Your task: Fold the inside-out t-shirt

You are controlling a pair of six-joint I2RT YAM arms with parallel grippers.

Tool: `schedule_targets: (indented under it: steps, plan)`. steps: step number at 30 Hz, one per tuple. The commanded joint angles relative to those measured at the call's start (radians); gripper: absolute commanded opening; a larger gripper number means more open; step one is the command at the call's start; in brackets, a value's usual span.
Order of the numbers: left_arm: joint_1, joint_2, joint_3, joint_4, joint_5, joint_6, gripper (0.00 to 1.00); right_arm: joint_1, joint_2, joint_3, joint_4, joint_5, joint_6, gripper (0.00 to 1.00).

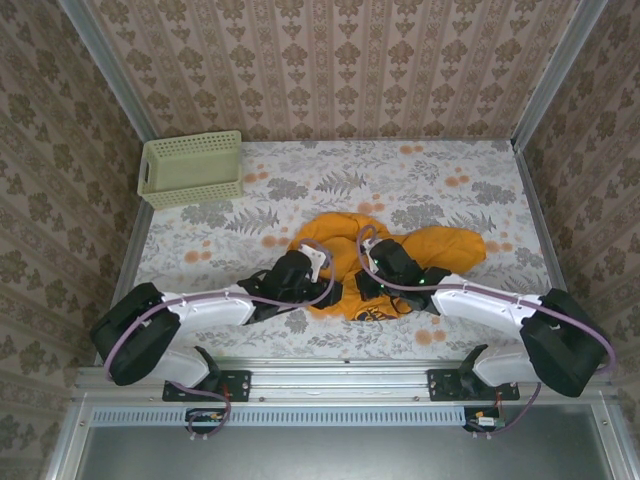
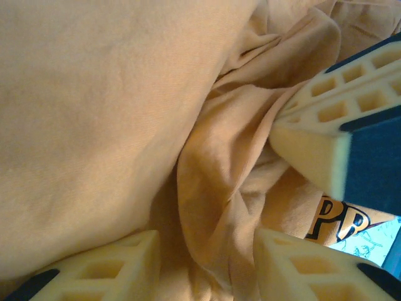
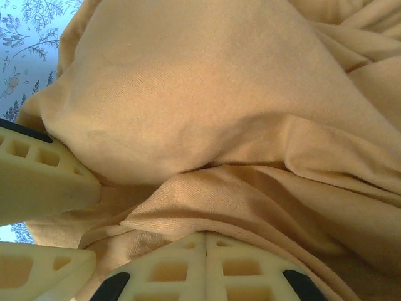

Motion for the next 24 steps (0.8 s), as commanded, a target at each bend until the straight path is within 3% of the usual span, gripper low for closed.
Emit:
schedule_targets:
  steps: [1, 4, 12, 15, 18, 21, 24]
  plan:
    - [-0.005, 0.013, 0.034, -0.004, -0.001, 0.024, 0.43, 0.01, 0.013, 0.025, -0.02, -0.053, 0.035, 0.13]
    - [-0.004, 0.014, 0.032, -0.001, -0.011, 0.027, 0.42, 0.025, 0.028, 0.02, -0.04, -0.05, 0.067, 0.22]
    - [-0.005, 0.03, 0.021, 0.013, -0.002, 0.017, 0.33, 0.012, 0.102, 0.028, -0.018, 0.032, 0.15, 0.26]
    - [-0.005, 0.036, 0.02, 0.019, 0.003, 0.01, 0.32, 0.008, 0.139, 0.052, -0.009, 0.056, 0.149, 0.35]
    - [-0.008, 0.037, 0.016, 0.026, 0.005, 0.006, 0.29, 0.001, 0.175, 0.079, 0.021, 0.017, 0.136, 0.39]
    - [-0.013, 0.038, 0.013, 0.028, 0.001, 0.004, 0.25, 0.0, 0.201, 0.096, 0.031, 0.004, 0.136, 0.4]
    - [-0.013, 0.039, 0.009, 0.032, 0.001, 0.001, 0.23, 0.001, 0.228, 0.114, 0.033, 0.003, 0.125, 0.35]
